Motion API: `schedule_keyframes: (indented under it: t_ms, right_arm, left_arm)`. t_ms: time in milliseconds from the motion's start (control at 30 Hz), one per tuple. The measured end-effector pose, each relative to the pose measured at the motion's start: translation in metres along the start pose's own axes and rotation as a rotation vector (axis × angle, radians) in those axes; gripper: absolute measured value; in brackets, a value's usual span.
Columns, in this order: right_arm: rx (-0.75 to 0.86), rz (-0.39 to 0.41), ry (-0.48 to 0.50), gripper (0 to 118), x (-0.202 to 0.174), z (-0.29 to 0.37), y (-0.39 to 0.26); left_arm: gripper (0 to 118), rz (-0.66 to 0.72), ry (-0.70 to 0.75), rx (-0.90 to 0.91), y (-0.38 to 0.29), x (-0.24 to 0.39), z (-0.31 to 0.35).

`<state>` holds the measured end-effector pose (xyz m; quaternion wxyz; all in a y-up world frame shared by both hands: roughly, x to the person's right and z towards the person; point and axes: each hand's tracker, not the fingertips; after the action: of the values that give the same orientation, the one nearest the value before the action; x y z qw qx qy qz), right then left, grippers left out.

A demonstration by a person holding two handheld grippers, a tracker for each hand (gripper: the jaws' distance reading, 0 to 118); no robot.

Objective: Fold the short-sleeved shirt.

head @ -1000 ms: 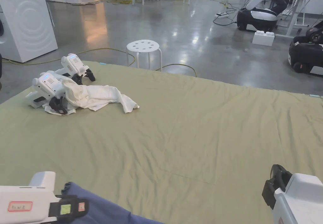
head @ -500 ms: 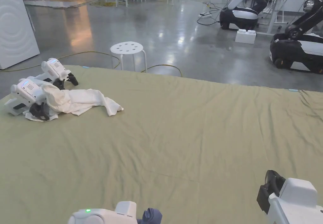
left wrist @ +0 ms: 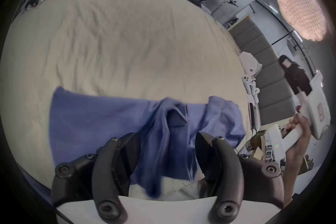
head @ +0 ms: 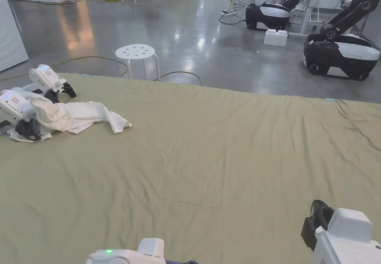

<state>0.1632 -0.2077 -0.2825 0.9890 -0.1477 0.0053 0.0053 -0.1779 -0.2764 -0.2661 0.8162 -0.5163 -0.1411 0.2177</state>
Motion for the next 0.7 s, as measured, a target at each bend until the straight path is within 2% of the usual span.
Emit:
schedule_keyframes:
  t_ms: [67, 133, 200, 267, 400, 533, 700]
  right_arm:
    - [0.001, 0.004, -0.002, 0, 0.0, 0.001, 0.0]
    - [0.001, 0.001, -0.005, 0, 0.001, 0.001, 0.0]
    - [0.0, -0.002, -0.008, 0, 0.002, 0.002, 0.0]
    - [-0.005, -0.002, -0.009, 0, 0.002, 0.002, -0.001]
    - [-0.012, 0.005, -0.01, 0, 0.002, 0.002, -0.004]
    - [-0.023, 0.012, -0.011, 0, 0.002, 0.002, -0.007]
    - [-0.034, 0.01, -0.014, 0, 0.002, 0.002, -0.009]
  left_arm:
    - [51, 0.021, -0.037, 0.037, 0.008, 0.001, 0.014]
    - [25, 0.034, -0.061, 0.068, 0.015, -0.002, 0.024]
    - [14, 0.019, -0.048, 0.072, 0.016, -0.003, 0.023]
    - [2, -0.008, 0.03, 0.041, 0.016, -0.007, 0.011]
    - [1, -0.037, 0.083, -0.096, 0.002, -0.009, -0.022]
    - [1, -0.03, -0.041, -0.193, -0.018, -0.002, -0.046]
    - [1, 0.004, -0.066, -0.15, -0.031, -0.001, -0.065]
